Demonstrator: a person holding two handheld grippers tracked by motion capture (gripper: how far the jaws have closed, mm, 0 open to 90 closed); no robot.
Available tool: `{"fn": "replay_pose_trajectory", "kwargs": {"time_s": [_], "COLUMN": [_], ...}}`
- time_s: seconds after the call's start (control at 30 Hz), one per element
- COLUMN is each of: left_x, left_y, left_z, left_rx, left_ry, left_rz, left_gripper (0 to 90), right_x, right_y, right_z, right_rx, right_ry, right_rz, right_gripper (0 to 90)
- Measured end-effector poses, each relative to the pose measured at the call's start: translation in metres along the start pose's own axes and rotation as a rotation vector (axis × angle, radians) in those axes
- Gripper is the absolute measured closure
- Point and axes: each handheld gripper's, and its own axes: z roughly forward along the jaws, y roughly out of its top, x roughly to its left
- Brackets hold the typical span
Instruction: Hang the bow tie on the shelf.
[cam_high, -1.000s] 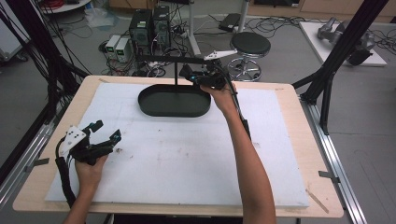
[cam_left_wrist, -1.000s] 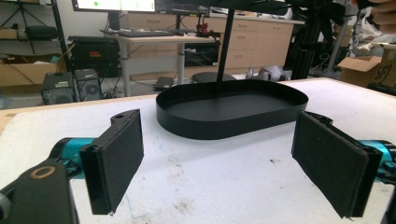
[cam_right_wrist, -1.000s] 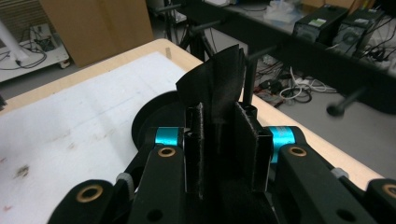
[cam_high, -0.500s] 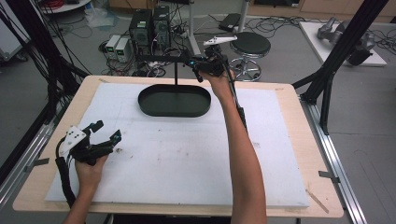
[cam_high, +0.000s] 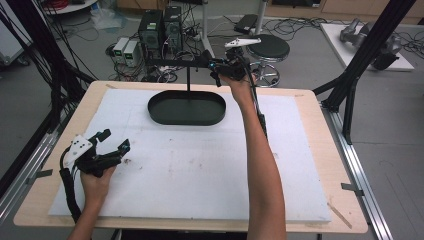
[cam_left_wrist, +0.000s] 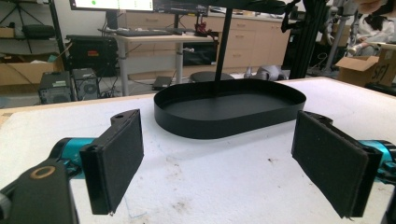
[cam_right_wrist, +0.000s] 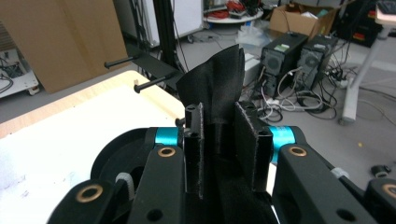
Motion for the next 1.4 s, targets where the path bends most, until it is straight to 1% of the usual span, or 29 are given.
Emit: {"fn": "replay_pose_trajectory", "kwargs": {"time_s": [0.03, 0.07, 0.13, 0.27, 0.33, 0.5, 0.57, 0.6, 0.67, 0.73, 0.83, 1.07, 1.13, 1.17, 1.23, 1.33, 1.4], "left_x": [0.000, 0.000, 0.000, 0.000, 0.000, 0.000, 0.000, 0.000, 0.000, 0.000, 0.000, 0.000, 0.000, 0.000, 0.000, 0.000, 0.000], "left_y": [0.000, 0.000, 0.000, 0.000, 0.000, 0.000, 0.000, 0.000, 0.000, 0.000, 0.000, 0.000, 0.000, 0.000, 0.000, 0.000, 0.000], "left_z": [0.000, 0.000, 0.000, 0.000, 0.000, 0.000, 0.000, 0.000, 0.000, 0.000, 0.000, 0.000, 0.000, 0.000, 0.000, 0.000, 0.000], "left_rx": [0.000, 0.001, 0.001, 0.003, 0.002, 0.000, -0.004, -0.004, -0.001, -0.005, -0.004, -0.002, -0.001, -0.002, -0.004, -0.003, -0.004], "left_ry": [0.000, -0.002, -0.003, -0.004, -0.004, -0.004, -0.003, -0.003, -0.003, -0.004, -0.004, -0.004, -0.005, -0.005, -0.004, -0.004, -0.005], "left_rz": [0.000, 0.001, 0.001, 0.000, -0.001, -0.002, -0.012, -0.012, -0.009, -0.011, -0.011, -0.011, -0.012, -0.012, -0.013, -0.013, -0.012], "left_gripper": [17.0, 17.0, 17.0, 17.0, 17.0, 17.0, 16.9, 16.9, 16.9, 16.9, 17.0, 17.0, 16.9, 16.9, 17.0, 17.0, 17.0], "right_x": [0.000, 0.000, 0.000, -0.003, -0.007, -0.014, -0.015, -0.014, -0.014, -0.015, -0.017, -0.020, -0.020, -0.019, -0.019, -0.019, -0.020], "right_y": [0.000, 0.000, 0.001, 0.001, 0.001, -0.001, -0.001, -0.002, -0.003, -0.005, -0.008, -0.011, -0.012, -0.015, -0.016, -0.019, -0.021], "right_z": [0.001, 0.002, 0.003, 0.003, 0.000, -0.007, -0.007, -0.007, -0.006, -0.006, -0.007, -0.006, -0.006, -0.006, -0.006, -0.006, -0.007], "right_rx": [-0.021, -0.033, -0.040, -0.029, -0.034, -0.029, -0.024, -0.018, -0.013, -0.004, 0.002, 0.014, 0.007, -0.003, -0.001, -0.004, -0.008], "right_ry": [0.002, 0.007, -0.008, -0.028, -0.041, -0.072, -0.078, -0.087, -0.087, -0.097, -0.103, -0.125, -0.128, -0.137, -0.137, -0.149, -0.151], "right_rz": [-0.011, -0.012, -0.025, -0.025, -0.016, -0.018, -0.026, -0.037, -0.045, -0.052, -0.037, -0.042, -0.044, -0.055, -0.056, -0.058, -0.050], "right_gripper": [74.1, 74.1, 74.1, 74.1, 74.1, 74.1, 74.0, 73.9, 73.9, 73.8, 73.4, 73.3, 73.0, 72.9, 72.4, 68.8, 68.6]}}
